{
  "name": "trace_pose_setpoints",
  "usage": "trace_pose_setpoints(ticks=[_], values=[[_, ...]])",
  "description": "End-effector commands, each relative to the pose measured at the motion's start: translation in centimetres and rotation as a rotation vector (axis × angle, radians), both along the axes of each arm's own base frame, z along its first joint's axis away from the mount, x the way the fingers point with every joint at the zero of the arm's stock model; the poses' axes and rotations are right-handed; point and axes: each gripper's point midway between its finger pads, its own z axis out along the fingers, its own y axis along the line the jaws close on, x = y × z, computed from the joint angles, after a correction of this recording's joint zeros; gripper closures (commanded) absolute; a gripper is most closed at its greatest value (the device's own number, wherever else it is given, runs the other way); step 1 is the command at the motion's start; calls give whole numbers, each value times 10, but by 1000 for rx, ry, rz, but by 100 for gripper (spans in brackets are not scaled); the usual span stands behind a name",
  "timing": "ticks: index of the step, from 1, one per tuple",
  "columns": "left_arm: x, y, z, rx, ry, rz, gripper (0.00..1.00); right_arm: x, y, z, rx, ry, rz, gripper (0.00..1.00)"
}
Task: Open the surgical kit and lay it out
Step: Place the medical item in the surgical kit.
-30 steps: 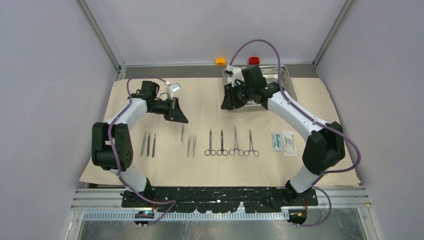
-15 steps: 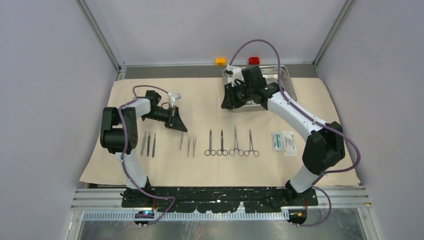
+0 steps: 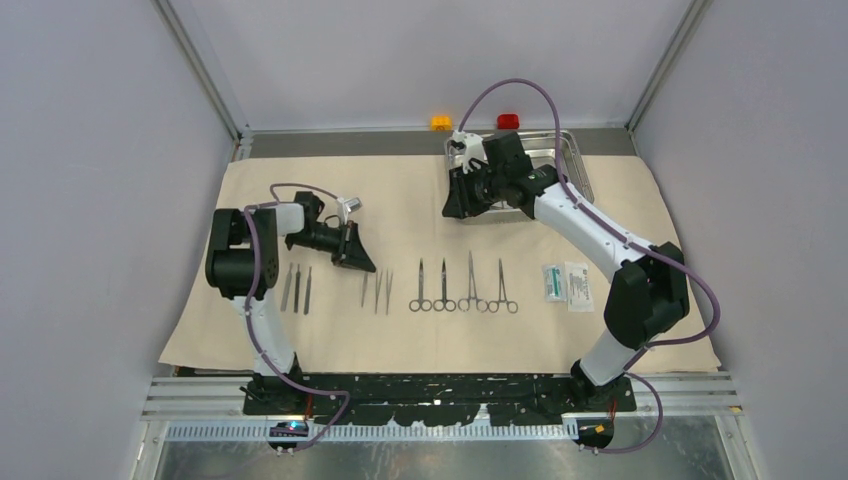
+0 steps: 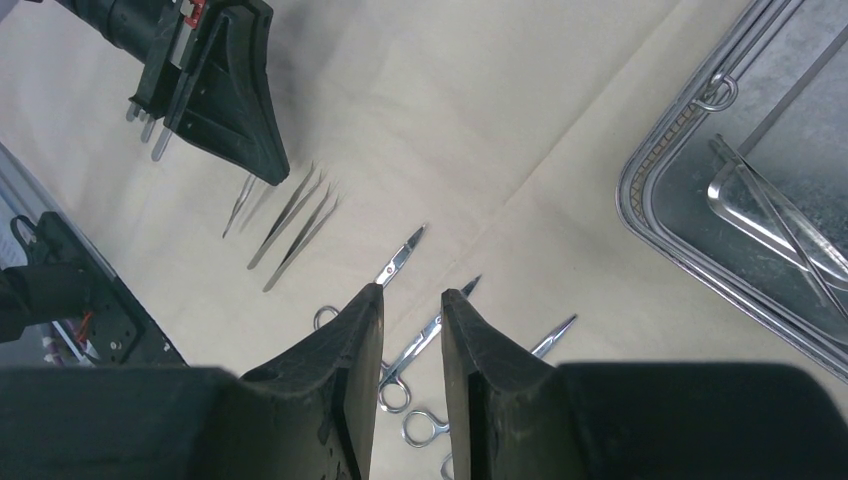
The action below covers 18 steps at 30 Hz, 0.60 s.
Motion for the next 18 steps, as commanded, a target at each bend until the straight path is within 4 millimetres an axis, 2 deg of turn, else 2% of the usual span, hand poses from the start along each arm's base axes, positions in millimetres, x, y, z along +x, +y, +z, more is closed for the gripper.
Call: trace_pose_setpoints(ticks=[1,18], values=[[5,-3,5,-57,-8,13,95,7,6,6,19,-44,6,67],[3,0,-3,-42,27,-23,88,6,6,5,22,-42,5,68]])
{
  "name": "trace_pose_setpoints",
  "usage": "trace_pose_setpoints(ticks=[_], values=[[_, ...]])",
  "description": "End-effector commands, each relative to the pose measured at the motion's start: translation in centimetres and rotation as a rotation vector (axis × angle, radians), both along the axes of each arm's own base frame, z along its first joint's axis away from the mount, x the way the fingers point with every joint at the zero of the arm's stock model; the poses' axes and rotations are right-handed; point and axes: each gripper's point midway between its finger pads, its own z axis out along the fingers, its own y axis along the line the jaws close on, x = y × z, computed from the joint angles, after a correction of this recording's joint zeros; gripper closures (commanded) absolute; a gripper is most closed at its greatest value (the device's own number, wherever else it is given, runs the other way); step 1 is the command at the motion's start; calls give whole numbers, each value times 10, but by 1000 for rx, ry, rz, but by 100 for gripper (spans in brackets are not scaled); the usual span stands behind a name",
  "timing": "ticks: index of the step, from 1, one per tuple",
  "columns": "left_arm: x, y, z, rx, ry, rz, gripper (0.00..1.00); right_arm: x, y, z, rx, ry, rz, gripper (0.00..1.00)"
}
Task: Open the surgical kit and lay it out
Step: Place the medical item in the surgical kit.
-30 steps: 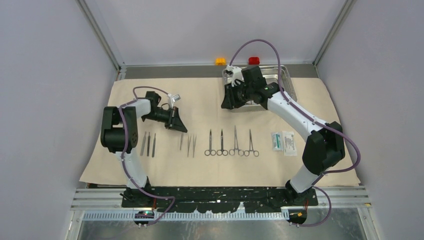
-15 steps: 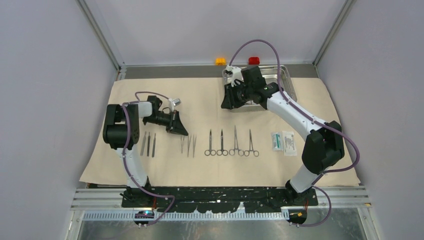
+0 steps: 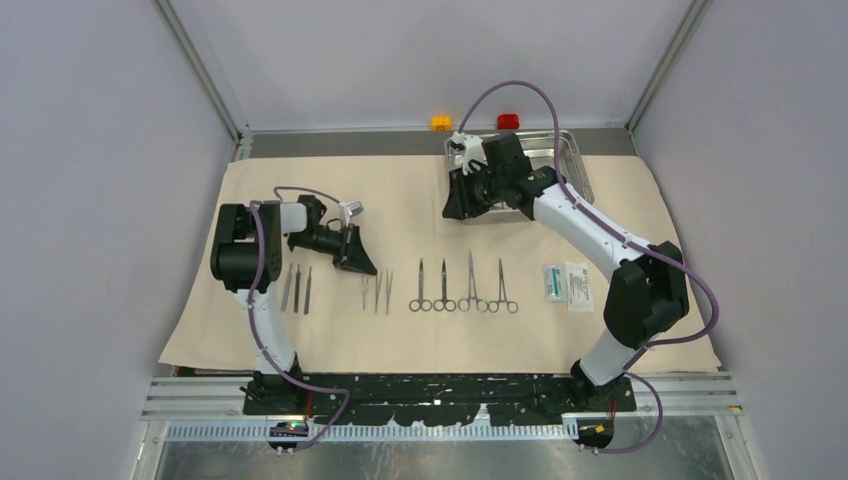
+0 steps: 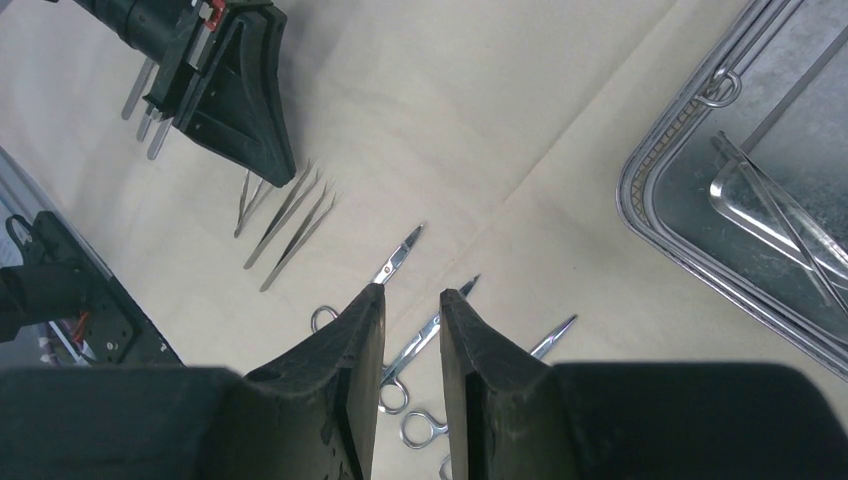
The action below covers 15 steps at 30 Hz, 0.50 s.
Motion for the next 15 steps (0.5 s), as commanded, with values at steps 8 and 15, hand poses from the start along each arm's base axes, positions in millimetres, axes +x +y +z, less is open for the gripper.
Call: trace_pose_setpoints(ticks=[8,15], values=[[3,1,11,-41,-35,-41,85,7,8,5,26,-27,3,69],[5,4,9,-15,-51,-47,80,7,9,3,29,-18,5,69]])
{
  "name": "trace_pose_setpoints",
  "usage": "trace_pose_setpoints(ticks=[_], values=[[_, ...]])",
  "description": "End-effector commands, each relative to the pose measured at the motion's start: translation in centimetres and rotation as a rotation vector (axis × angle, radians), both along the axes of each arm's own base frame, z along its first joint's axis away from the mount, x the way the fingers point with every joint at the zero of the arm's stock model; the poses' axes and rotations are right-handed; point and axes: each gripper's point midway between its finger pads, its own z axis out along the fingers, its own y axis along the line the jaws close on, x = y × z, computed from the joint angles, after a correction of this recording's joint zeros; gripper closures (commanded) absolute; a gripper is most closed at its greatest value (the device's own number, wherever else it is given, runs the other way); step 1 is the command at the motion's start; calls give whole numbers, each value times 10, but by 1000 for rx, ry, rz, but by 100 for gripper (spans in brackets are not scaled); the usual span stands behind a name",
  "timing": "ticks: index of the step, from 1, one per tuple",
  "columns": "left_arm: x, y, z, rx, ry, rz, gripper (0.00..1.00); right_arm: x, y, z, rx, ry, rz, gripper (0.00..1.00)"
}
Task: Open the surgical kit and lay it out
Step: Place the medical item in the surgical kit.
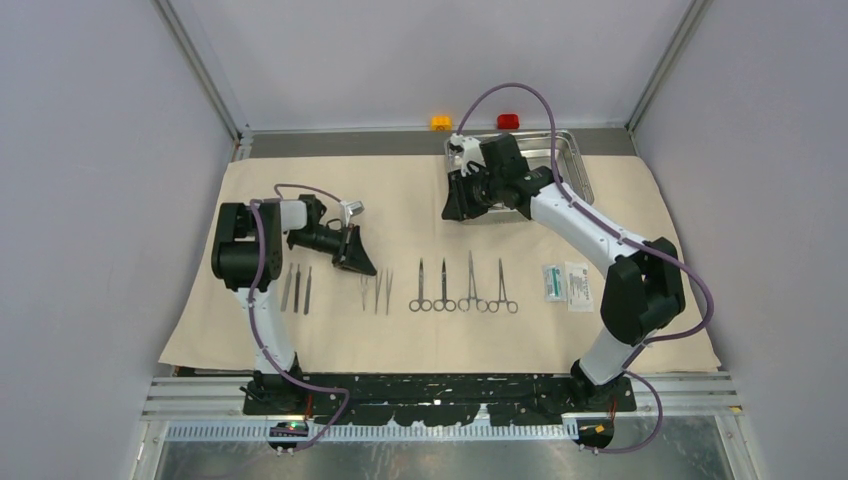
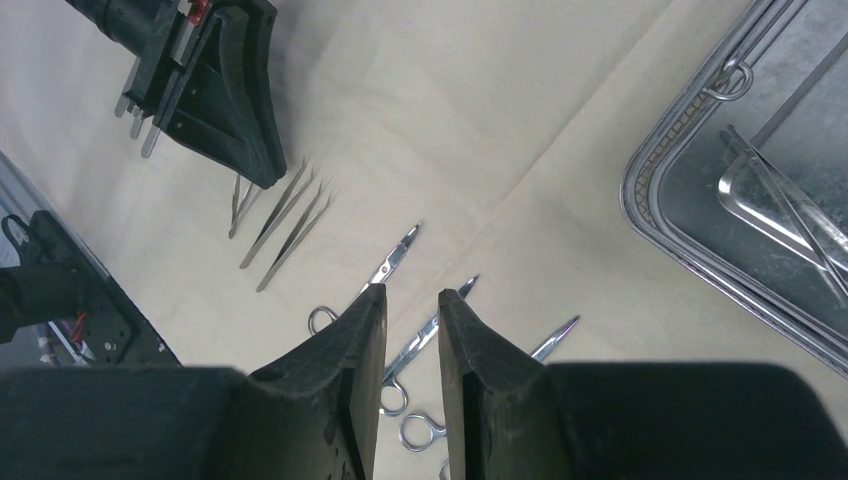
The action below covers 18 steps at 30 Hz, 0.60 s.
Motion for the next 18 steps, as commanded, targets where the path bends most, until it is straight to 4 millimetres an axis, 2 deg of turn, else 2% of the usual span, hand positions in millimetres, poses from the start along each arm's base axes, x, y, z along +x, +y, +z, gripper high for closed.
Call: trace_pose_setpoints(ticks=[1,18], values=[[10,2,7,-3,-50,-7,80,6,8,12,36,-37,7,69],[17,5,12,18,-149,-59,73,8,10,9,35,-28,9,71]])
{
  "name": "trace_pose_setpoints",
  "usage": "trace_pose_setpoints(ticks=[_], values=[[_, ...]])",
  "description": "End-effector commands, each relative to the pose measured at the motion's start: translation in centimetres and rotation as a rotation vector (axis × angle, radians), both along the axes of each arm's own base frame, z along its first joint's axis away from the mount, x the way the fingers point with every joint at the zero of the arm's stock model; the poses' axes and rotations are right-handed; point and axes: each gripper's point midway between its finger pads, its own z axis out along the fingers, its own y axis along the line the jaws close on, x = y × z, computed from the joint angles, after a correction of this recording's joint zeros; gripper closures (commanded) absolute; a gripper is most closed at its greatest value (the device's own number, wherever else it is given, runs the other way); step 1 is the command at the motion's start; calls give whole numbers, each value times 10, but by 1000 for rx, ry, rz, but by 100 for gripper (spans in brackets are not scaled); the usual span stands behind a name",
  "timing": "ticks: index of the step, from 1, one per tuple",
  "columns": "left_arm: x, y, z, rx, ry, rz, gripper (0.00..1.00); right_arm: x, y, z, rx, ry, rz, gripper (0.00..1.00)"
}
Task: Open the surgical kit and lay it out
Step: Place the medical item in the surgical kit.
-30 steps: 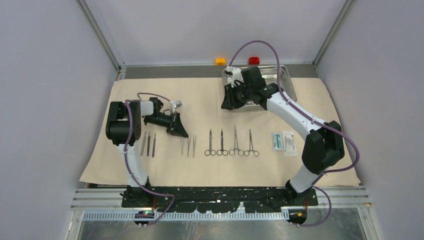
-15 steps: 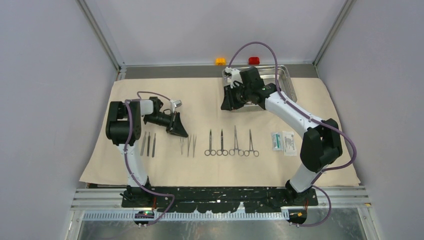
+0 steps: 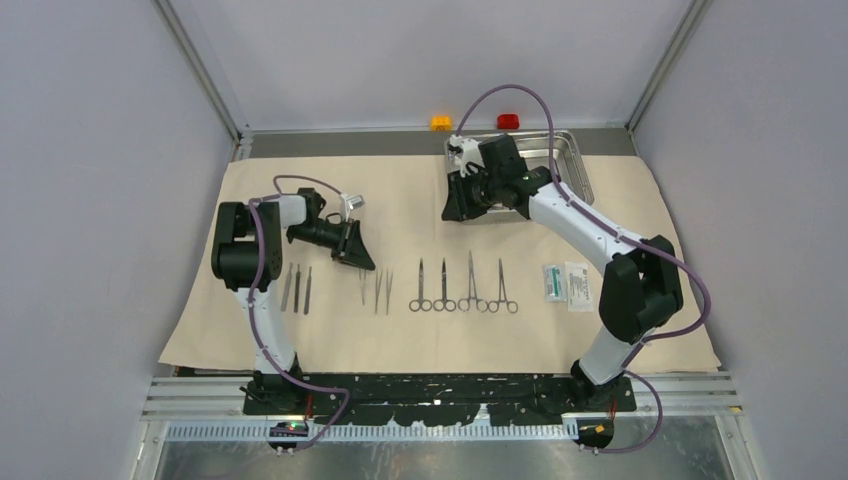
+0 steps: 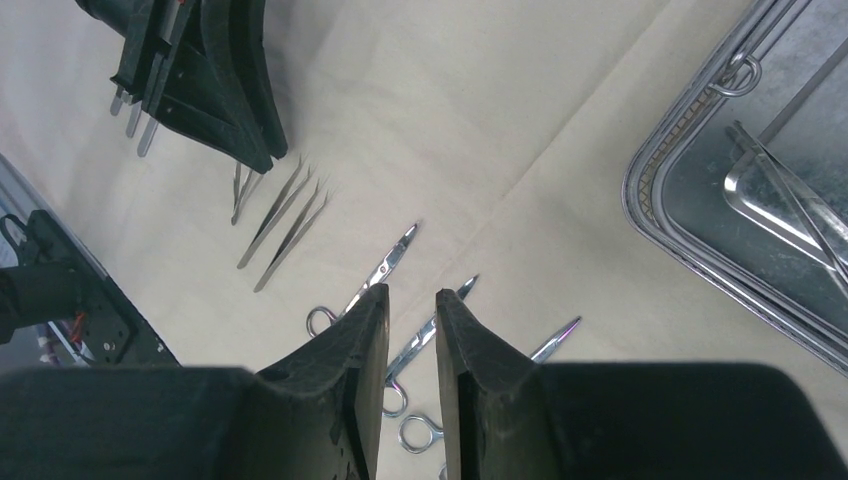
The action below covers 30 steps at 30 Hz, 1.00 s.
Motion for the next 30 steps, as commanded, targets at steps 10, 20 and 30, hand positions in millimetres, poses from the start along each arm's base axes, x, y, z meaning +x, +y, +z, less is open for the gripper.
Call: trace_pose_setpoints(ticks=[10,20,30], values=[[2,5,8,46,-221,-113,71,8,11,8,37,-22,12,72],[4,5,16,93,-378,-175,69,9,13,5,38,-14,15,72],[16,7,14,174,-475,-188,69,8,13,3,39,-7,16,73]])
